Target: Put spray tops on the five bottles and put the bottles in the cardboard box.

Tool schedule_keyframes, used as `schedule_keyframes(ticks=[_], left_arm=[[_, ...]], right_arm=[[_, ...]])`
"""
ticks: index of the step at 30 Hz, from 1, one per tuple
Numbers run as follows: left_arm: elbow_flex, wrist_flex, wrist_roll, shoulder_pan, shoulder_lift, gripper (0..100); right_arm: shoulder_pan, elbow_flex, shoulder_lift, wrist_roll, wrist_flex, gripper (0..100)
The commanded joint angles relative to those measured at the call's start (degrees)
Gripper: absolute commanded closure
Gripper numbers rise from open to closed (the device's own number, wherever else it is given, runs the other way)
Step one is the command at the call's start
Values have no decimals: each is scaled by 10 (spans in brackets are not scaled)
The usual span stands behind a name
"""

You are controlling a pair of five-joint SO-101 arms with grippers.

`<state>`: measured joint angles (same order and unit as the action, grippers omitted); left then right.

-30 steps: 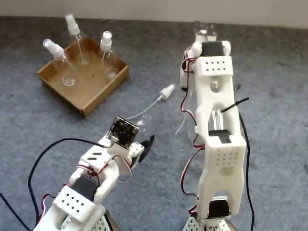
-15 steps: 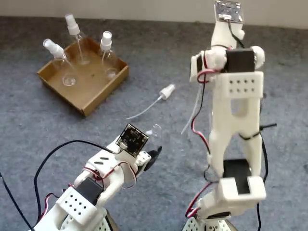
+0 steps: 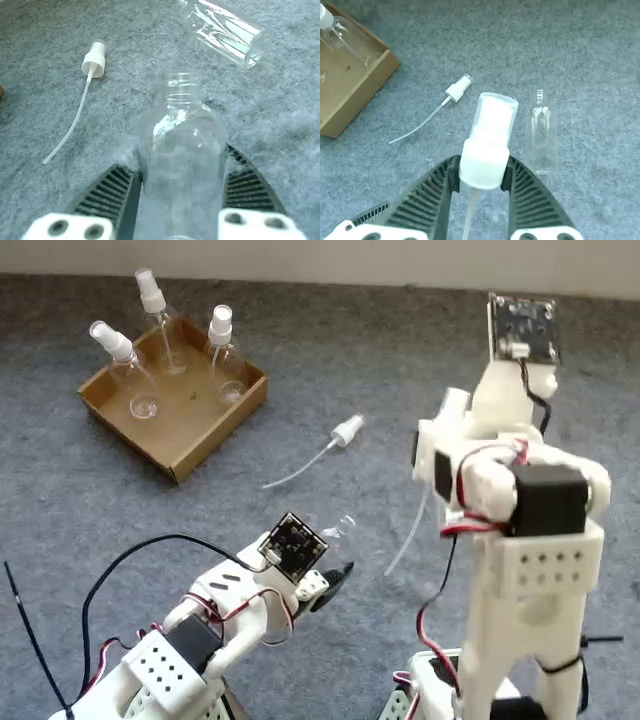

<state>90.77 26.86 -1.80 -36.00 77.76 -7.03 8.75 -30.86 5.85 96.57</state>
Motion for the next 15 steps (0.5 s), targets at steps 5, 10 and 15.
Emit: schedule_keyframes(ticks=[5,10,15], left_arm=[[-6,-15,-3,-53,10,899],[-5,-15,-3,-58,10,899],[-5,-13,-3,-58,10,899]], right_arm=[[7,-233,-182,-7,-188,942],[7,-325,-226,-5,-248,942],[8,-327,-233,-6,-307,942]])
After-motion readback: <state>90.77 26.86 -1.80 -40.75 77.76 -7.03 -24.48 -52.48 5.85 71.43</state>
